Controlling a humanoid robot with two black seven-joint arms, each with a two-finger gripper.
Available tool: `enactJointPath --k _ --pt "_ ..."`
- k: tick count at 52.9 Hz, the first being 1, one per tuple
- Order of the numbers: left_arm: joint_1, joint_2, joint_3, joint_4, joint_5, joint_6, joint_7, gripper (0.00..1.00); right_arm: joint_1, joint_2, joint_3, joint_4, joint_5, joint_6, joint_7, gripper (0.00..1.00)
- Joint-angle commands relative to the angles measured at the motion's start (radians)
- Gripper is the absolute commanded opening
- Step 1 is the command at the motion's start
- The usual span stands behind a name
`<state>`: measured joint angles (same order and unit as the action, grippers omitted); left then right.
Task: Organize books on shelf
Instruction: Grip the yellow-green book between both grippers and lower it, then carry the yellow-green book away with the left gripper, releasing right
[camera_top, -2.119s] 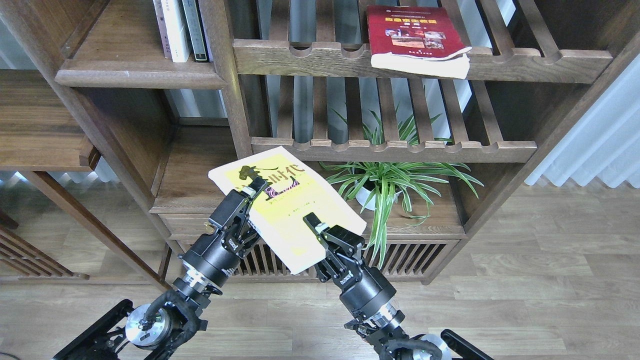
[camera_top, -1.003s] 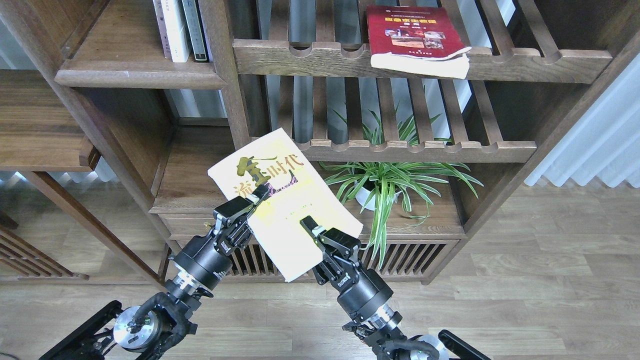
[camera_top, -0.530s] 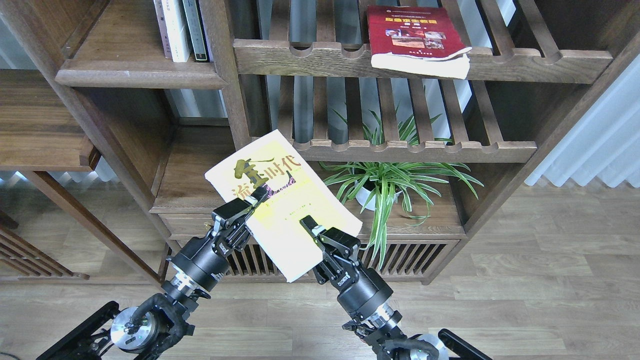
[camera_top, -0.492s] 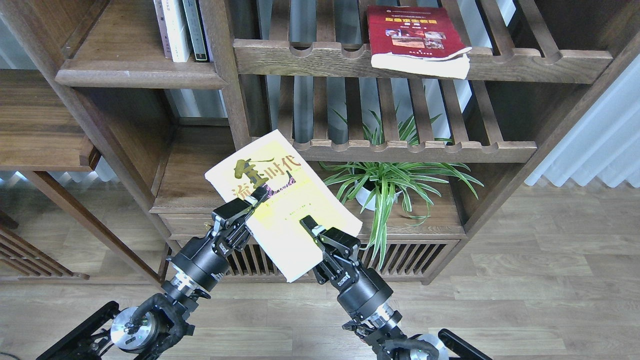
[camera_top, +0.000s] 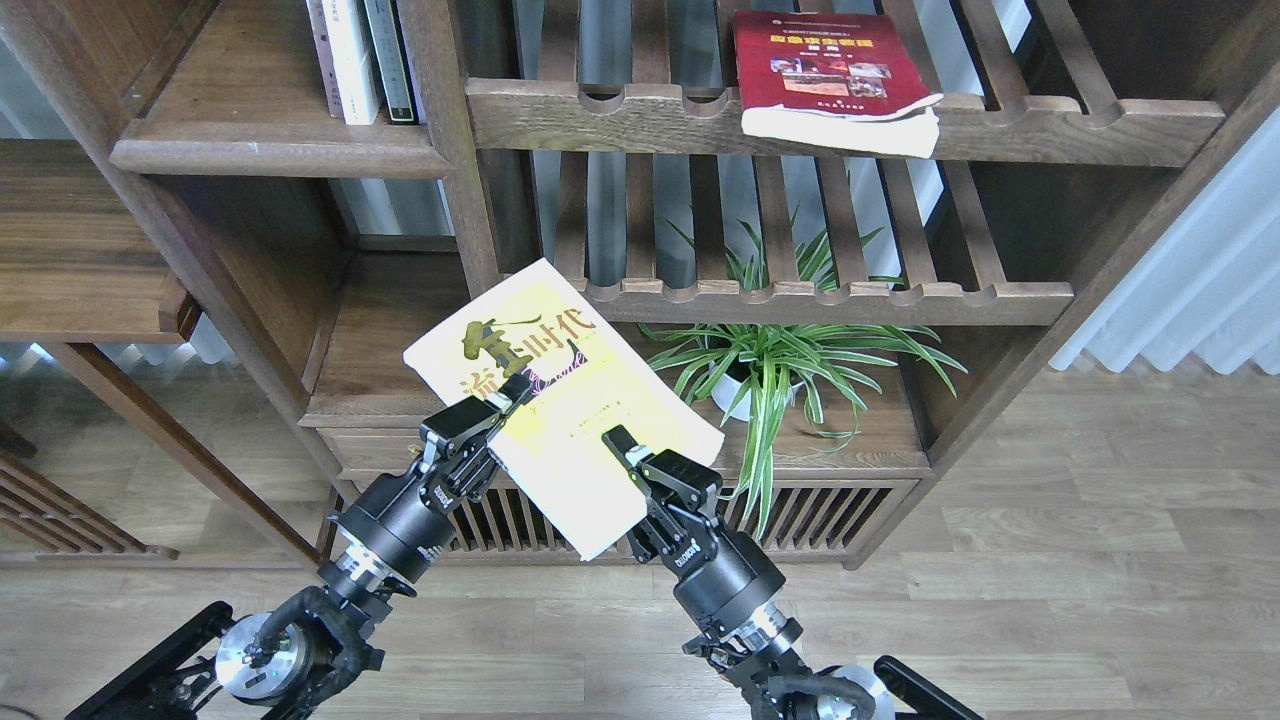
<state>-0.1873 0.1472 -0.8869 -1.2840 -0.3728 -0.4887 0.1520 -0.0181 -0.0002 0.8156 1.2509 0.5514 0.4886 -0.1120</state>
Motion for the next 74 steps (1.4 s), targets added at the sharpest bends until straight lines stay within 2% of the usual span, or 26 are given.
enactJointPath --k 1,5,10,16,23,27,29,32,41,46,52,74 --pt "-0.001 0.0 -0.003 0.0 0.0 0.0 0.001 0.07 0.013 0.0 0.0 -0.004 -0.001 0.0 0.0 0.07" --pt "0.0 0.0 -0.004 0.002 0.0 0.0 0.001 0.07 0.021 0.0 -0.007 -0.004 -0.004 0.0 -0.003 0.17" --pt "0.0 0.0 -0.006 0.002 0.0 0.0 0.001 0.08 0.026 0.0 -0.004 -0.004 -0.013 0.0 -0.005 0.22" --pt "0.0 0.002 -0.007 0.002 0.0 0.0 0.001 0.08 0.027 0.0 0.0 -0.005 -0.015 0.0 -0.005 0.35" --pt "0.0 0.006 -0.007 0.002 0.0 0.0 0.001 0.09 0.029 0.0 0.004 -0.007 -0.016 0.0 -0.005 0.47" --pt "-0.001 0.006 -0.007 0.002 0.0 0.0 0.001 0.09 0.032 0.0 0.004 -0.008 -0.022 0.0 -0.005 0.59" --pt "-0.001 0.009 -0.007 0.002 0.0 0.0 0.003 0.09 0.032 0.0 0.005 -0.013 -0.033 0.0 -0.005 0.7" --pt "-0.001 0.017 -0.007 0.0 0.0 0.0 0.001 0.09 0.032 0.0 0.007 -0.013 -0.047 0.0 -0.005 0.76" --pt "-0.003 0.07 0.0 -0.006 0.008 0.0 0.003 0.08 0.023 0.0 0.051 -0.014 -0.059 0.0 -0.003 0.81" --pt "-0.001 0.127 0.002 -0.066 0.009 0.0 0.003 0.07 0.02 0.0 0.077 -0.042 -0.059 0.0 -0.002 0.86" --pt "-0.003 0.176 0.002 -0.077 0.02 0.0 0.005 0.07 0.02 0.0 0.08 -0.051 -0.059 0.0 -0.002 0.89" --pt "-0.006 0.416 0.006 -0.095 0.1 0.0 0.005 0.06 0.012 0.0 0.08 -0.122 -0.088 0.0 -0.002 0.93"
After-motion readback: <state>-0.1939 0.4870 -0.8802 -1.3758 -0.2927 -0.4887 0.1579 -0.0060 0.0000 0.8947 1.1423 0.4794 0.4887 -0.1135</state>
